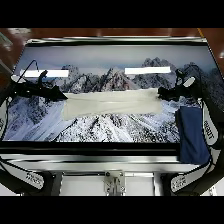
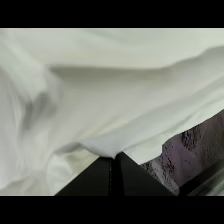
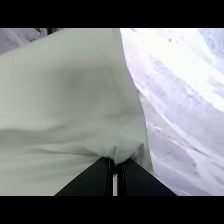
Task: Fold the shirts.
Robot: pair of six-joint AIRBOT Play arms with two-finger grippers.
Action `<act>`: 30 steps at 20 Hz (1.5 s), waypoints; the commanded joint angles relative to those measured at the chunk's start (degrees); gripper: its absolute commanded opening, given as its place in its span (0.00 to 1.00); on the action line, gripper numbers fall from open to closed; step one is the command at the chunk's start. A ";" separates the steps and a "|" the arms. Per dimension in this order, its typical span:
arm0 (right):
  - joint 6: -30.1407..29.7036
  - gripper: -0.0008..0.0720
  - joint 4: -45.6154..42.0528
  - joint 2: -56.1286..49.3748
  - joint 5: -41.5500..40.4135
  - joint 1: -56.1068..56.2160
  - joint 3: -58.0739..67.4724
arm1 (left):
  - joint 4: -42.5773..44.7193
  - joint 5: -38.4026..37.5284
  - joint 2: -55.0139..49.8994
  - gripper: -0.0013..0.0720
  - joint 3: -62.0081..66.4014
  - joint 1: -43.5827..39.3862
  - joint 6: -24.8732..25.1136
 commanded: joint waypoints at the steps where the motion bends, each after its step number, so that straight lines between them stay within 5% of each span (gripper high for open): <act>1: 1.33 0.12 0.55 -3.19 -3.06 0.24 1.60 | 0.04 -1.03 -6.49 0.08 4.96 -1.27 -2.56; 4: 1.09 0.15 0.83 -3.76 -3.19 0.22 1.62 | 0.07 -3.15 -8.11 0.09 4.98 -0.79 -2.82; 5: 1.05 0.23 0.87 -3.54 -3.15 0.22 1.62 | 0.07 -3.63 -8.09 0.20 5.03 -0.50 -2.95; 6: -0.15 0.58 1.46 -2.99 -2.47 0.13 1.68 | 0.07 -4.52 -8.09 0.40 5.42 -0.11 -3.19; 7: -2.47 0.76 1.70 -2.08 -1.40 -0.11 1.95 | 0.07 -5.88 -8.09 0.48 6.05 0.50 -3.45; 13: -0.85 0.77 3.72 1.88 0.07 -5.95 2.32 | 0.04 -10.23 -6.58 0.48 8.92 3.43 -5.95; 15: -0.87 0.88 10.51 -0.24 1.60 -8.13 2.32 | -0.20 -10.67 -6.32 0.48 8.92 3.34 -5.95; 18: -2.58 0.88 17.53 -4.20 3.04 -8.61 2.32 | -0.37 -11.04 -6.32 0.48 8.90 2.80 -5.92; 24: -2.73 0.87 18.25 -8.13 5.27 -5.92 2.32 | -5.18 -10.95 -6.32 0.47 8.94 2.27 -3.91; 27: -2.93 0.67 16.15 -8.37 8.17 -4.76 2.32 | -8.13 -10.03 -6.32 0.47 9.31 2.03 -3.72; 30: -7.13 0.17 17.16 -7.50 9.16 -4.76 2.32 | -9.86 -9.70 -6.25 0.45 9.35 1.09 -2.86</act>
